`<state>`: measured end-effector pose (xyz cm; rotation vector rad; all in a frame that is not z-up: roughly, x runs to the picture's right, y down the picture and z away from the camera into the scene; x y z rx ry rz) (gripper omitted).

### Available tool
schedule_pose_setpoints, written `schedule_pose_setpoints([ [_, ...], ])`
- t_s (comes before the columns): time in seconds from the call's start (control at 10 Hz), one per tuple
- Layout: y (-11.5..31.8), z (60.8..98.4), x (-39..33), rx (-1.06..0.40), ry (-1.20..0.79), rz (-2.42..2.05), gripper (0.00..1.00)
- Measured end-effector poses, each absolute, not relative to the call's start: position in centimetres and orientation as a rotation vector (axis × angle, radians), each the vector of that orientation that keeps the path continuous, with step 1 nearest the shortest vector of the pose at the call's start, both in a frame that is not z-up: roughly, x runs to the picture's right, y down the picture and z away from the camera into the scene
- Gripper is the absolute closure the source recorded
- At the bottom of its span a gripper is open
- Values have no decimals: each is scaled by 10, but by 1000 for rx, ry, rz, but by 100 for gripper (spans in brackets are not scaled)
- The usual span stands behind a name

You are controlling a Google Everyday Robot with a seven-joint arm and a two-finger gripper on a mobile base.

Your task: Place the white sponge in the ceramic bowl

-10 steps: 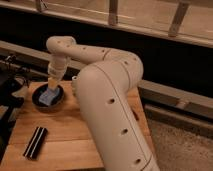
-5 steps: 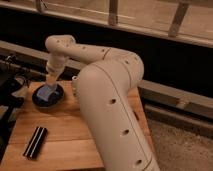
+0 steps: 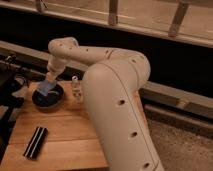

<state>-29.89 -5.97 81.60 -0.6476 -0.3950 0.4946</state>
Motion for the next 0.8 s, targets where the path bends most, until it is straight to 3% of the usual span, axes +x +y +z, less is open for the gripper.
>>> schedule_pose_setpoints([
  [0.3, -50, 810, -309, -687, -343, 463, 52],
  [0.4, -52, 814, -305, -674, -355, 476, 47],
  [0.5, -56, 819, -301, -674, -364, 477, 45],
  [0.8, -48, 817, -308, -695, -351, 458, 60],
])
